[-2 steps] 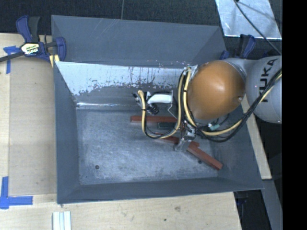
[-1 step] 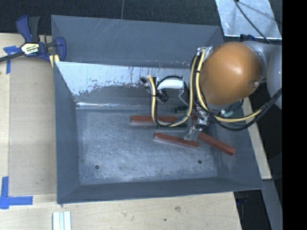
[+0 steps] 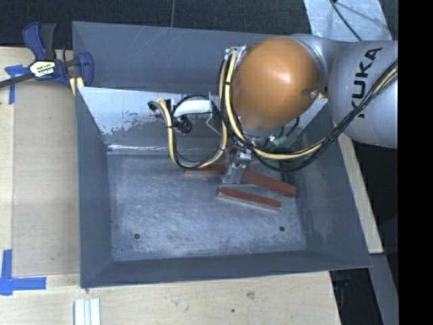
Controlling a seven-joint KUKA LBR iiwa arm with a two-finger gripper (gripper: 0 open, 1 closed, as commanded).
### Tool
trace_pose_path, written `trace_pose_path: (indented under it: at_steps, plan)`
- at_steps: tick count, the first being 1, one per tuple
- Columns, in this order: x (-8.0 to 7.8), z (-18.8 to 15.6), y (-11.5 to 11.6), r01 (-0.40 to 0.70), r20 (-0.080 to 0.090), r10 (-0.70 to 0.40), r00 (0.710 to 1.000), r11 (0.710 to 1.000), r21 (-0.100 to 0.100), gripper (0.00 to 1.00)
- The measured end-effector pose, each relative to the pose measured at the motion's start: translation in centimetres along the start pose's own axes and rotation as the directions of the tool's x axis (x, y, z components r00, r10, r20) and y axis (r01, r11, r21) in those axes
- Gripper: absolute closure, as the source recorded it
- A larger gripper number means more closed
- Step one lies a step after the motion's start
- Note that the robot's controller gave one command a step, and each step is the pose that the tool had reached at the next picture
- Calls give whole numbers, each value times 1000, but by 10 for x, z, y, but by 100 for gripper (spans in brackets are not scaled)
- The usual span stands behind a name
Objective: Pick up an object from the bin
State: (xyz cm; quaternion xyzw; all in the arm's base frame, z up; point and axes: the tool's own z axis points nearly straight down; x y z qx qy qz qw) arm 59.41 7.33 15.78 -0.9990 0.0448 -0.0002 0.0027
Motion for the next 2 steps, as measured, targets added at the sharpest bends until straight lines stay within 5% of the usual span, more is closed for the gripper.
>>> trace_pose_path:
  at_steps: [1,2]
  plan:
    - [17,-59,-49,-30,-5,30,1000,1000,0,100]
    - [-11,-2,-58,58,8,-58,998,998,-5,100]
